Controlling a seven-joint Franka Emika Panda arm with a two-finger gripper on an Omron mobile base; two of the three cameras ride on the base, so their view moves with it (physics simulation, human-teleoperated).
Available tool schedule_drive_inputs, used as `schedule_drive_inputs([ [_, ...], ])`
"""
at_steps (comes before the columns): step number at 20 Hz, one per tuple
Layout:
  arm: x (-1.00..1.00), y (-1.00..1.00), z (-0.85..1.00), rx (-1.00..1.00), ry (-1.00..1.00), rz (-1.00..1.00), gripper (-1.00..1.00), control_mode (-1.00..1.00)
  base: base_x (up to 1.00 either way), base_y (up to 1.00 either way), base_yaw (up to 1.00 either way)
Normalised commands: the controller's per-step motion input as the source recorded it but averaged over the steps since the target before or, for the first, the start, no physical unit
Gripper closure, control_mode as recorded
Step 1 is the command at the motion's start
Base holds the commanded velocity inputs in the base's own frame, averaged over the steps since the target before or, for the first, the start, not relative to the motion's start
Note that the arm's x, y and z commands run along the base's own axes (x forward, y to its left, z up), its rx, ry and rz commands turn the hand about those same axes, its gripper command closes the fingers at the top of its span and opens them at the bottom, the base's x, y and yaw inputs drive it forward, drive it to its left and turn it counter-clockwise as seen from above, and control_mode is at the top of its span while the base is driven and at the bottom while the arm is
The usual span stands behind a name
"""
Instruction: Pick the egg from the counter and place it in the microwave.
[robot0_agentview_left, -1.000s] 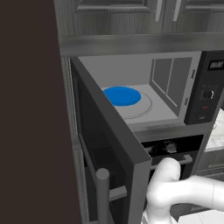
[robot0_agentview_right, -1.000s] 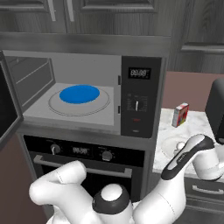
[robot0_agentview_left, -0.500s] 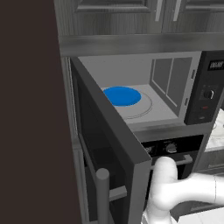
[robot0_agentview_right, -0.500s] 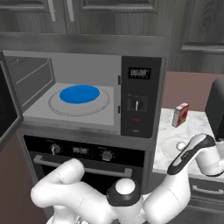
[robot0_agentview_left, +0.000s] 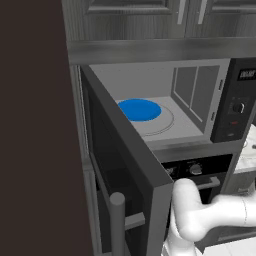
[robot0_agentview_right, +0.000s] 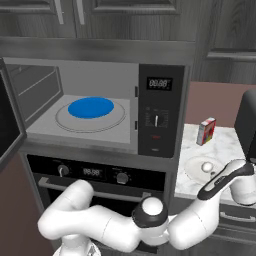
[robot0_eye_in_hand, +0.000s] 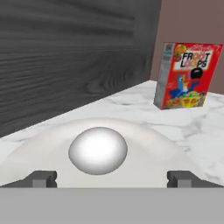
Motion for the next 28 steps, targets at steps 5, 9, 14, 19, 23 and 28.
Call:
schedule_drive_inputs([
  [5,0.15,-0.02,-0.13,0.0,-0.09,0.09,-1.0,-1.0,0.0,0.0,0.0],
  [9,0.17,0.0,-0.15,-0.01,-0.04,0.0,-1.0,-1.0,0.0,0.0,0.0],
  [14,0.37,0.0,-0.17,-0.02,0.0,0.0,-1.0,-1.0,0.0,0.0,0.0],
  [19,0.28,0.0,-0.04,-0.01,0.0,0.0,-1.0,-1.0,0.0,0.0,0.0],
  [23,0.04,0.0,0.0,0.0,0.0,0.0,-1.0,-1.0,0.0,0.0,0.0],
  [28,0.0,0.0,0.0,0.0,0.0,0.0,-1.0,-1.0,0.0,0.0,0.0],
])
